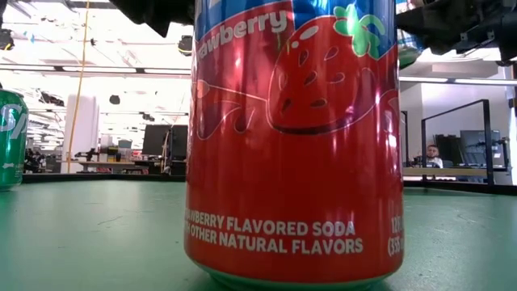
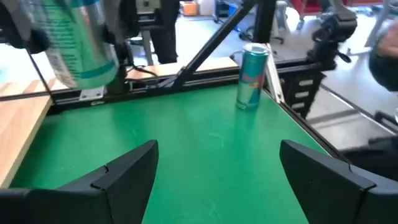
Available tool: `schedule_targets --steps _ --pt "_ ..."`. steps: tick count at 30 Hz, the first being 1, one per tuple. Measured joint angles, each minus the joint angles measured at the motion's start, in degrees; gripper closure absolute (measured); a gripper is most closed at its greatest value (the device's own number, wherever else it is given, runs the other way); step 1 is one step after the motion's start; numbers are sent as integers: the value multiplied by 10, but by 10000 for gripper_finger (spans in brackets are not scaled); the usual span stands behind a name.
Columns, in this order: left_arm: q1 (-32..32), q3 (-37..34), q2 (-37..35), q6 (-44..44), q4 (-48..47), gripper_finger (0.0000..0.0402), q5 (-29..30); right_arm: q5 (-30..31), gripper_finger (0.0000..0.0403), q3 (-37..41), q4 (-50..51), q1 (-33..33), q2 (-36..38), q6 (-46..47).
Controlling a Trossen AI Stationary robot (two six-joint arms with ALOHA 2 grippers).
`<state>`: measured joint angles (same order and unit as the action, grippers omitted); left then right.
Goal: Place canned beverage on shelf
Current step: Put the top blue soda can on the shelf
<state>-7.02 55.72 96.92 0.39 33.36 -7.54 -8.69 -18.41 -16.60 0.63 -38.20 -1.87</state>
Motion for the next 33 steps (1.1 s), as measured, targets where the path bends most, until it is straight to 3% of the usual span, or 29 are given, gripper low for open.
schedule_targets --steps 3,10,19,23,28,31,33 --pt "-10 0 21 -3 46 82 34 9 154 1 -23 13 -38 10" --pt "-21 0 35 37 89 82 77 111 150 1 -126 56 -167 25" --pt "-20 0 35 57 108 82 111 140 148 1 -289 70 -322 48" --pt "-17 0 35 57 110 82 164 146 148 1 -351 63 -370 56" --pt "-18 0 31 57 86 82 163 160 148 1 -368 59 -388 52" --pt "-21 0 2 65 13 82 150 159 147 1 -369 55 -386 48" --pt "-22 0 -24 62 -41 82 180 159 147 1 -367 52 -381 48"
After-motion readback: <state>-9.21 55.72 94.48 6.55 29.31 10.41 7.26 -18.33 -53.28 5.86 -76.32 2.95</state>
